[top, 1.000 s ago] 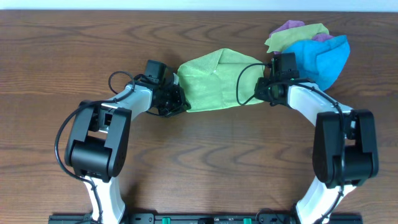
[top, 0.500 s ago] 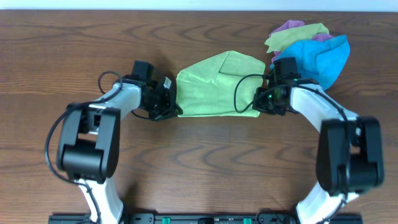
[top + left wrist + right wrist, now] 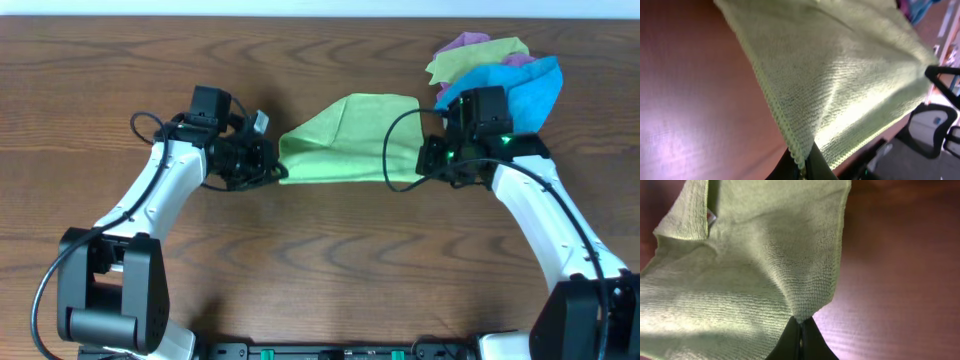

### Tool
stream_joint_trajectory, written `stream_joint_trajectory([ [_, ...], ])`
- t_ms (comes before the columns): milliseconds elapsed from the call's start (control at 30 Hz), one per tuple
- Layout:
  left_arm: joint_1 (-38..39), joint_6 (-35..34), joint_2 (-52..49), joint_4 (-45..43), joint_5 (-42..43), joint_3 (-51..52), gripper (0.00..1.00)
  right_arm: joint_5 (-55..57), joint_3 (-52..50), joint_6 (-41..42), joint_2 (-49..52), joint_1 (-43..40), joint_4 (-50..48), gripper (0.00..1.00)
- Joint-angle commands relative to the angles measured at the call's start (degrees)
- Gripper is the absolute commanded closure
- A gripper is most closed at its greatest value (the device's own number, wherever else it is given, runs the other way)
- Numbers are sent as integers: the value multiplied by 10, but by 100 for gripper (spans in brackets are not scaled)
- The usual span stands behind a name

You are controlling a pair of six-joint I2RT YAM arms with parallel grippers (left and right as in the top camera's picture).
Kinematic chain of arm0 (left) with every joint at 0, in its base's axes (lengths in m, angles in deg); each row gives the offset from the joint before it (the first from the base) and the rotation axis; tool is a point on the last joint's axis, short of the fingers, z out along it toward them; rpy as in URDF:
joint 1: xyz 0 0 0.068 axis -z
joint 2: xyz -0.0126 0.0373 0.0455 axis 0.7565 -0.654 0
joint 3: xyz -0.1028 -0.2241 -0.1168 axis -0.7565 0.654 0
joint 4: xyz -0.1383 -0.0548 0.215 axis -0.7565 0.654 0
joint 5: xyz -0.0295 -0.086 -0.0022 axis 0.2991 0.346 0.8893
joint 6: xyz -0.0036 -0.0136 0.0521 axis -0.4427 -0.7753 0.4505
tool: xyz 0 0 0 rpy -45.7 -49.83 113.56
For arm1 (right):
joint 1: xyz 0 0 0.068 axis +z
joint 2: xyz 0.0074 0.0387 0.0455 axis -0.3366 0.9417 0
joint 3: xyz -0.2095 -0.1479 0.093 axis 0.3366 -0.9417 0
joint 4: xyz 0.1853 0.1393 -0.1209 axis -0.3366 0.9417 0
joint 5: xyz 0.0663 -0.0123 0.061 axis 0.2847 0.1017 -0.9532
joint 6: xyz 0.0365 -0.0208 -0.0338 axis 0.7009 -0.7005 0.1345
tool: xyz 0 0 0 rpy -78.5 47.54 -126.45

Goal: Fold the cloth

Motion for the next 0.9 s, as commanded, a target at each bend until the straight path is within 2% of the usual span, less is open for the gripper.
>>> stream_joint_trajectory([
  [0, -4, 28, 9, 8, -8, 2, 94, -15, 3, -2, -10, 2, -6, 99],
  [133, -7, -17, 27, -47, -8, -4, 94, -15, 10, 0, -26, 2, -69, 99],
  [333, -9, -110, 28, -202, -17, -33, 94, -12, 39, 11, -11, 3, -184, 98],
  [600, -10, -185, 21, -359, -47, -44, 94, 2, 126, 14, 56, 2, -228, 98],
  [733, -16, -183, 18, -369, -47, -81, 95, 3, 174, 9, 75, 2, -220, 98],
  [867, -33, -163, 18, -340, -45, -112, 95, 3, 199, -1, 75, 2, -210, 99],
])
